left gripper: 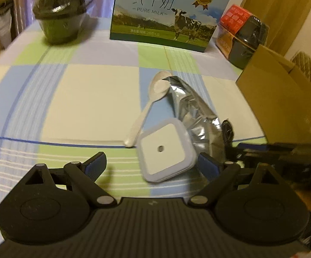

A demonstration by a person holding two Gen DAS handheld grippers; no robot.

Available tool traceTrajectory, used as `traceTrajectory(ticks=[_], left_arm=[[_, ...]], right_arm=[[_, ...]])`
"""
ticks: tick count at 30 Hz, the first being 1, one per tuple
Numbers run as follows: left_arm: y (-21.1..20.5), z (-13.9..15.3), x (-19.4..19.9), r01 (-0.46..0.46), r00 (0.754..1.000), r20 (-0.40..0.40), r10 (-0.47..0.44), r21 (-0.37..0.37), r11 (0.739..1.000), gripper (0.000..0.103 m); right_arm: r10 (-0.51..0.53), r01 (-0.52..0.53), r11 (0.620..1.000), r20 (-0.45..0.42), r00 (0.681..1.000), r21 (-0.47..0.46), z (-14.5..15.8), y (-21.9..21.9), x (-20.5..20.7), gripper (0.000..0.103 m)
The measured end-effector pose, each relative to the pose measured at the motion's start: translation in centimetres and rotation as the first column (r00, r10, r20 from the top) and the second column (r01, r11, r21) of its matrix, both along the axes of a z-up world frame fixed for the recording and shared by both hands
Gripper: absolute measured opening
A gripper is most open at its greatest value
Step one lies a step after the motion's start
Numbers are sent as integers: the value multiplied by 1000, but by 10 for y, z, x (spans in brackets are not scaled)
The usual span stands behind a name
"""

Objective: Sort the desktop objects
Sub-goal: 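Grasp the white square night light with the left tool while the right tool grasps the black cable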

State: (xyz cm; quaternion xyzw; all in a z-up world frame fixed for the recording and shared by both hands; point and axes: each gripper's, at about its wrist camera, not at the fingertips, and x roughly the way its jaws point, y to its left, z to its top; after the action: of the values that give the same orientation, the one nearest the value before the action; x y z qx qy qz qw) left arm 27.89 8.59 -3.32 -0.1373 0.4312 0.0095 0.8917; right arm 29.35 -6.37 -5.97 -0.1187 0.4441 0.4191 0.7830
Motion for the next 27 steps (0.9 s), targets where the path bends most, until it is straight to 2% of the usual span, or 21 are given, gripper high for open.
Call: traceTrajectory(ticks=[7,20,27], left_arm=[[-2,-5,11,-14,1000,-3,14,-26,1000,89],[2,-21,24,-47,999,-30,45,-87,995,86],[9,-28,27,-81,996,-47,75,-156,984,86]], right_arm=[[1,0,1000,4,1000,-18,0,-2,2,9],[46,-44,998,52,998,-46,0,-1,-1,9],[58,-56,998,55,997,-43,-2,2,0,11]])
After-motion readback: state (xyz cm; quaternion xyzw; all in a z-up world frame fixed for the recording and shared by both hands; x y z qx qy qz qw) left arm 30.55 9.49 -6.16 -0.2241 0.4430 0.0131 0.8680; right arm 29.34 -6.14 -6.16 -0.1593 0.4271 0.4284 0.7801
